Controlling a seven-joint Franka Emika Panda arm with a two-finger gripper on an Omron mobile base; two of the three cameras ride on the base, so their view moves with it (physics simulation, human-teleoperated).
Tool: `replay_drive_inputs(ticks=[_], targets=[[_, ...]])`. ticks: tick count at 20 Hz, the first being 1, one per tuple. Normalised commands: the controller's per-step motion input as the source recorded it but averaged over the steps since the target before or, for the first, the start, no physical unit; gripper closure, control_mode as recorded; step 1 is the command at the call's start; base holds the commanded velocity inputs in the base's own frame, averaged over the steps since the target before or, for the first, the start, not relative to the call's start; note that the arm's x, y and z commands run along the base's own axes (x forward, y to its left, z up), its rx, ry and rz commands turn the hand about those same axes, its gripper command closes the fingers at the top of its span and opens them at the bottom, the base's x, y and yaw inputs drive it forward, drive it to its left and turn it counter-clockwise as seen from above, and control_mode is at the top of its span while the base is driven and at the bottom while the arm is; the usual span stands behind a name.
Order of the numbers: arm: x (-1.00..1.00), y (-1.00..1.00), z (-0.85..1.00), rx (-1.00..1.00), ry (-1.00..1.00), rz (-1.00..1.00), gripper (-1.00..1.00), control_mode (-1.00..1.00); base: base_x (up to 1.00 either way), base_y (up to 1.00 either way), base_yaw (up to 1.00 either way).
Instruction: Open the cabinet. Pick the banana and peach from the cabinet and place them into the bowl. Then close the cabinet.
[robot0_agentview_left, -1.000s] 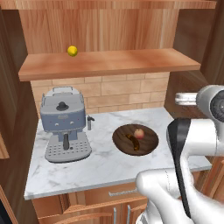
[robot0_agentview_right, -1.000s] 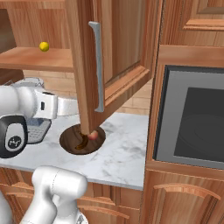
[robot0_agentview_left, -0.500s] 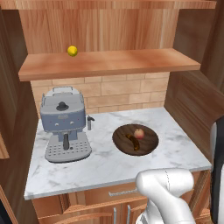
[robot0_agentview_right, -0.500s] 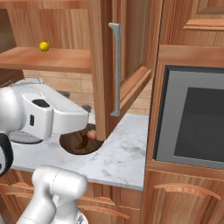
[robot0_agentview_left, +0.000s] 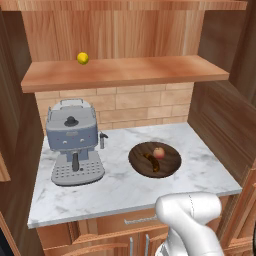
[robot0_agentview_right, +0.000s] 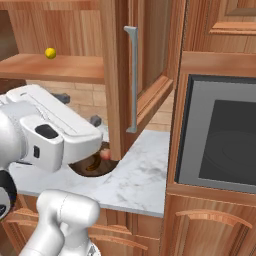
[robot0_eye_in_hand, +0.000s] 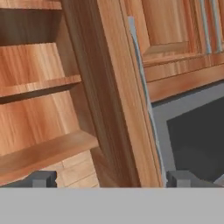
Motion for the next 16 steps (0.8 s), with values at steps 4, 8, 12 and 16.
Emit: replay_drive_inputs(ticks=[4, 8, 12, 16], targets=[[0.84, 0.00, -0.27, 0.30, 0.00, 0.45, -1.00, -1.00, 0.00, 0.00, 0.00], [1.00, 0.12, -0.51, 0.29, 0.00, 0.52, -1.00, -1.00, 0.00, 0.00, 0.00], [1.00, 0.67, -0.75, 0.18, -0.03, 0.37, -1.00, -1.00, 0.00, 0.00, 0.00], [1.00, 1.00, -0.98, 0.06, -0.12, 0.17, -1.00, -1.00, 0.00, 0.00, 0.00]])
